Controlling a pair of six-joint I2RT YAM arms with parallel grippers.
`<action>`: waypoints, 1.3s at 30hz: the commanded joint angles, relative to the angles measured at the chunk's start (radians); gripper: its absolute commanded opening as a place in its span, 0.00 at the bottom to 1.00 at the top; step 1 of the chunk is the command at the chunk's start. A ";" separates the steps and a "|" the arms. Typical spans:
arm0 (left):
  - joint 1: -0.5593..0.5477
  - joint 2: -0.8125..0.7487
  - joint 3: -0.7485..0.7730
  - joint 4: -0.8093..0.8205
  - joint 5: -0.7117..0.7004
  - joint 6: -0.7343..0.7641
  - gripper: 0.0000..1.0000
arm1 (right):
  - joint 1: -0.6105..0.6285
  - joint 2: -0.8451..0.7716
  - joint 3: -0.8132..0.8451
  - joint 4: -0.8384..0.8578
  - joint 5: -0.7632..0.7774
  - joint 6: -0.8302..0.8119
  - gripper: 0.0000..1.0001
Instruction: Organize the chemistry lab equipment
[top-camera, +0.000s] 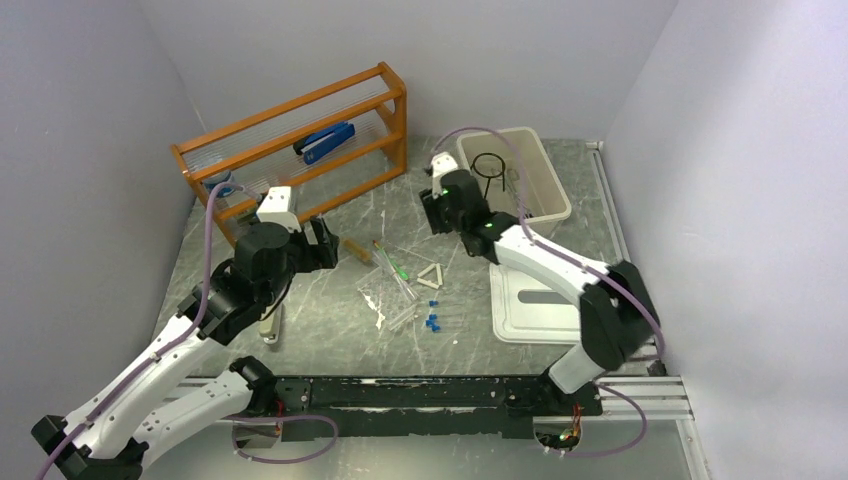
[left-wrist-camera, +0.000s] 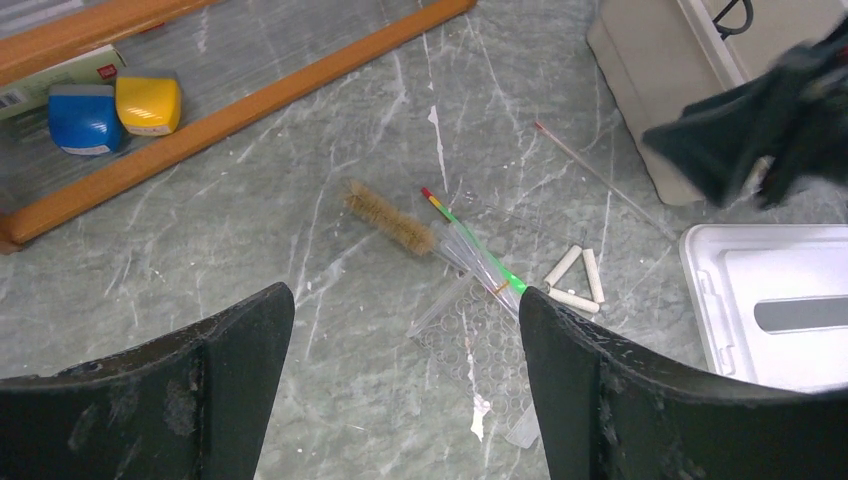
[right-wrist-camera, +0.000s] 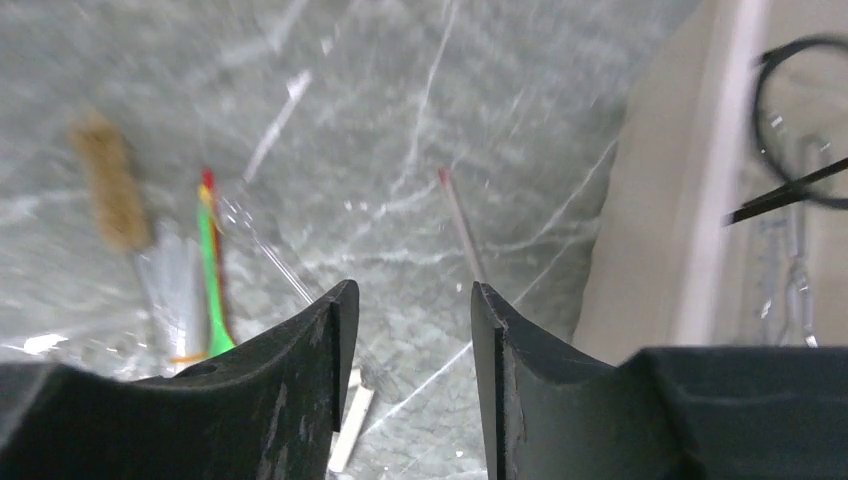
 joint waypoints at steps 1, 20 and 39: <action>0.006 -0.005 0.017 0.007 -0.051 0.026 0.87 | 0.030 0.148 0.064 -0.129 0.118 -0.034 0.49; 0.005 0.023 -0.015 0.039 -0.031 0.060 0.87 | 0.006 0.463 0.236 -0.268 0.279 -0.097 0.46; 0.006 0.100 -0.001 0.078 0.019 0.045 0.85 | -0.054 0.548 0.298 -0.443 0.106 -0.200 0.35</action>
